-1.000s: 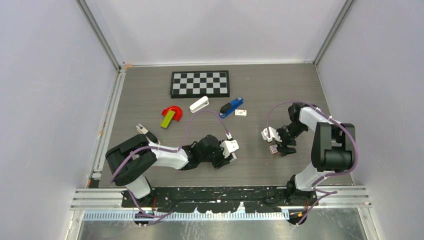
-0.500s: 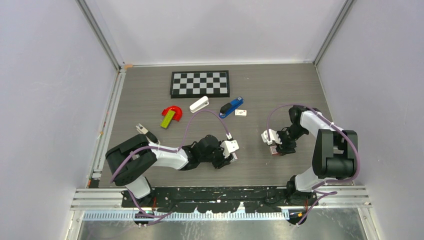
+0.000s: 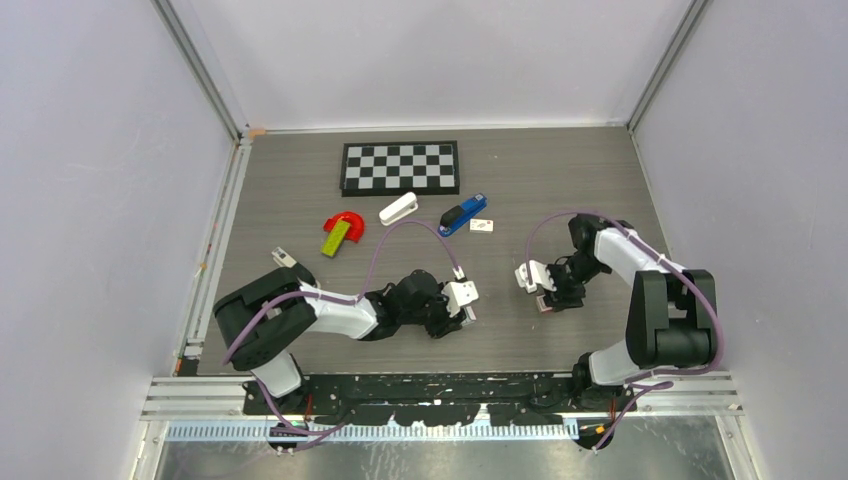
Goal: Unload the staples from the stapler
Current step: Close the staple box at the center of the board.
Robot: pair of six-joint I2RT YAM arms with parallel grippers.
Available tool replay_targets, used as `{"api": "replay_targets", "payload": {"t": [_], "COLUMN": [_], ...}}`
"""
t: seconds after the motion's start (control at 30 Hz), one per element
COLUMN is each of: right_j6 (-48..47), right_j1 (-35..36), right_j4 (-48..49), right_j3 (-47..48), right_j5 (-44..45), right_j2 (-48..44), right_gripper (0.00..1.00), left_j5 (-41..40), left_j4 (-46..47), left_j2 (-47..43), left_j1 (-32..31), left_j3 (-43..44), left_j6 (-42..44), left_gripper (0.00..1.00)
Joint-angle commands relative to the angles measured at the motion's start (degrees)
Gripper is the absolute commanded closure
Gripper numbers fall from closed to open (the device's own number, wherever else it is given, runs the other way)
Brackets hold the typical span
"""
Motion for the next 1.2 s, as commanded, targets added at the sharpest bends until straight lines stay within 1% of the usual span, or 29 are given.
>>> {"api": "replay_targets", "payload": {"t": [0.0, 0.1, 0.33, 0.5, 0.53, 0.67, 0.87, 1.17], "right_j6": [1.5, 1.5, 1.8, 2.7, 2.9, 3.4, 6.7, 17.5], "right_j1": [0.4, 0.4, 0.4, 0.4, 1.7, 2.4, 6.3, 15.9], "right_j4": [1.1, 1.3, 4.2, 9.5, 9.9, 10.0, 11.1, 17.1], "right_j3": [-1.4, -1.7, -3.8, -6.9, -7.2, -7.5, -8.4, -9.8], "right_j5": [-0.2, 1.1, 2.7, 2.0, 1.7, -0.1, -0.5, -0.4], "right_j2": [-3.0, -3.4, -3.9, -6.0, -6.8, -8.5, -8.6, -9.3], "right_gripper": [0.46, 0.44, 0.45, 0.5, 0.51, 0.55, 0.58, 0.59], "left_j5": [1.3, 1.4, 2.1, 2.8, 2.9, 3.4, 4.7, 5.3], "left_j4": [3.7, 3.8, 4.1, 4.7, 4.9, 6.7, 9.5, 12.1], "left_j2": [0.6, 0.5, 1.0, 1.5, 1.7, 2.5, 5.1, 8.6], "left_j1": [0.1, 0.0, 0.0, 0.0, 0.0, 0.0, 0.0, 0.0], "left_j3": [0.9, 0.9, 1.2, 1.3, 1.3, 1.4, 2.5, 4.5], "left_j6": [-0.2, -0.3, -0.7, -1.3, -1.4, -2.0, -3.0, -4.5], "left_gripper": [0.72, 0.72, 0.72, 0.73, 0.73, 0.73, 0.73, 0.73]}}
